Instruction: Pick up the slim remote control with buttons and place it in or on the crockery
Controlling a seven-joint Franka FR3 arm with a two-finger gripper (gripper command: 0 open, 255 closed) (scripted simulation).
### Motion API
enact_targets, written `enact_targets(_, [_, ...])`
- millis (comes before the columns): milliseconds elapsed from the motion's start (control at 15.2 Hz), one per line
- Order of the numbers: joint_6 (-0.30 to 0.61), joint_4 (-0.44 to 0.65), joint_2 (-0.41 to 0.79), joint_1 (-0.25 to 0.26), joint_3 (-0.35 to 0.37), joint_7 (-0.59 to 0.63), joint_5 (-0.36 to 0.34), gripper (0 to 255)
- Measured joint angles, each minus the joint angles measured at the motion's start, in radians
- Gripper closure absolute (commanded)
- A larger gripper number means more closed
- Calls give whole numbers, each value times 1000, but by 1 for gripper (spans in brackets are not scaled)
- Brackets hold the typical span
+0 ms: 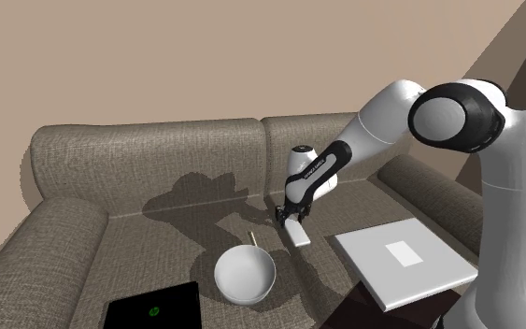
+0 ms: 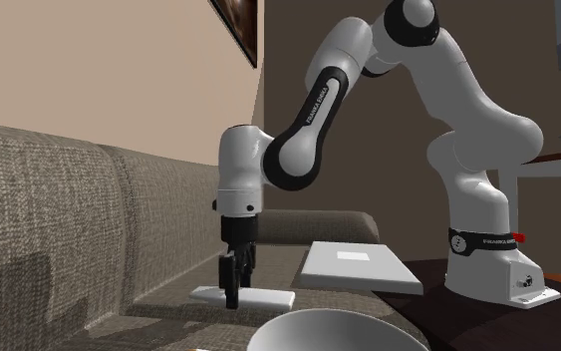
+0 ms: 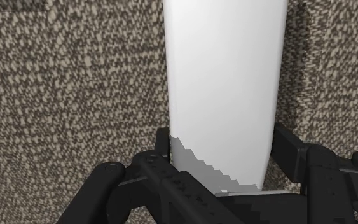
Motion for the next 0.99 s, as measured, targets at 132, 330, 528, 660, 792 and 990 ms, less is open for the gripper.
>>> enact_targets(132, [-19, -4, -23, -1, 1, -1, 2, 255])
enact_targets(330, [-48, -12, -60, -2, 3, -2, 4, 255])
enact_targets(528, [-85, -10, -96, -4, 5, -7, 8, 255])
enact_targets(660, [-105, -9, -115, -4, 6, -7, 9, 255])
enact_targets(792, [-130, -11, -141, -6, 7, -10, 12, 255])
enact_targets(990, [-162, -9, -171, -7, 8, -12, 14, 255])
